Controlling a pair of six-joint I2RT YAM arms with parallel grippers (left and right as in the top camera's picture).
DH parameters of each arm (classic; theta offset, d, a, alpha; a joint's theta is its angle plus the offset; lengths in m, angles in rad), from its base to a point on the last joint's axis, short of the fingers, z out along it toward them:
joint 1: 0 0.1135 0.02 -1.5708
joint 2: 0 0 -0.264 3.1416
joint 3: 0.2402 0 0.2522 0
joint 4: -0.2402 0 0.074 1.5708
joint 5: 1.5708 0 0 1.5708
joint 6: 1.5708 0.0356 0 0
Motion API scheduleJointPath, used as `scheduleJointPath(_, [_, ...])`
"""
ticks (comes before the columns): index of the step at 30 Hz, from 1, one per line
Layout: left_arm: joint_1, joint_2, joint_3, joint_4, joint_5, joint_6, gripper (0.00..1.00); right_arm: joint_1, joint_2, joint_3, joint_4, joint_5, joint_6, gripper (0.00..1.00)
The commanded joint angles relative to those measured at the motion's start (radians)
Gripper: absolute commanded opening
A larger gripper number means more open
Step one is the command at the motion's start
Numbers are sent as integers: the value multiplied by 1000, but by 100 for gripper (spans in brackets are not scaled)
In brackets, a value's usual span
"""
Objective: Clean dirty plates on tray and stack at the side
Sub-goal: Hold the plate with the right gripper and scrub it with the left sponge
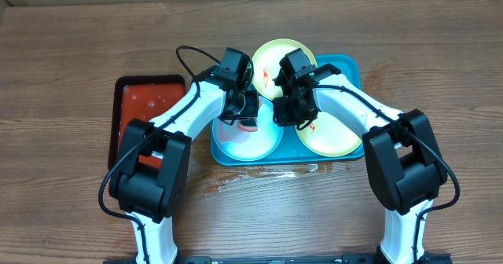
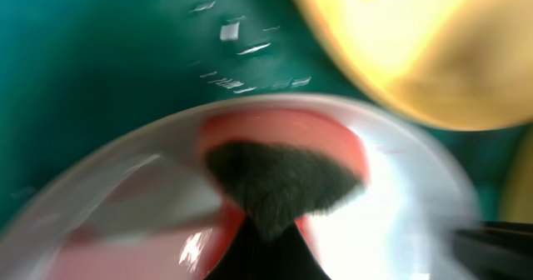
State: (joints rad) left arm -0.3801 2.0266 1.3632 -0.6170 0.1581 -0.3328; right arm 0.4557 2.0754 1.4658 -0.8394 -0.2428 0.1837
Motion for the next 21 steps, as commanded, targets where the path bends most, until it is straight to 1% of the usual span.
scheduleJointPath(1, [-1, 13, -3, -86, -393, 34, 4, -3, 16, -13, 0, 17, 0, 4])
scheduleJointPath(4, [8, 13, 43, -174, -496, 34, 4, -3, 16, -13, 0, 17, 0, 4])
scheduleJointPath(7, [14, 13, 134, -251, -487, 24, 4, -3, 16, -13, 4, 17, 0, 4])
scheduleJointPath(9, [13, 13, 187, -279, -425, 23, 4, -3, 16, -13, 4, 17, 0, 4])
scheduleJointPath(10, [13, 13, 219, -296, -368, 29, 4, -3, 16, -13, 3, 17, 0, 4])
scheduleJointPath(13, [13, 13, 292, -342, -144, 94, 4, -3, 16, -14, 2, 18, 0, 4])
scheduleJointPath(15, [13, 13, 308, -356, 15, 122, 4, -3, 16, -14, 0, 18, 0, 4])
scheduleJointPath(17, [10, 14, 300, -370, 119, 129, 4, -3, 16, -14, 2, 17, 0, 4])
scheduleJointPath(18, [3, 14, 275, -372, 153, 129, 5, -3, 16, -14, 4, 17, 0, 4])
scheduleJointPath(21, [-13, 14, 224, -367, 157, 128, 4, -3, 16, -14, 5, 17, 1, 4])
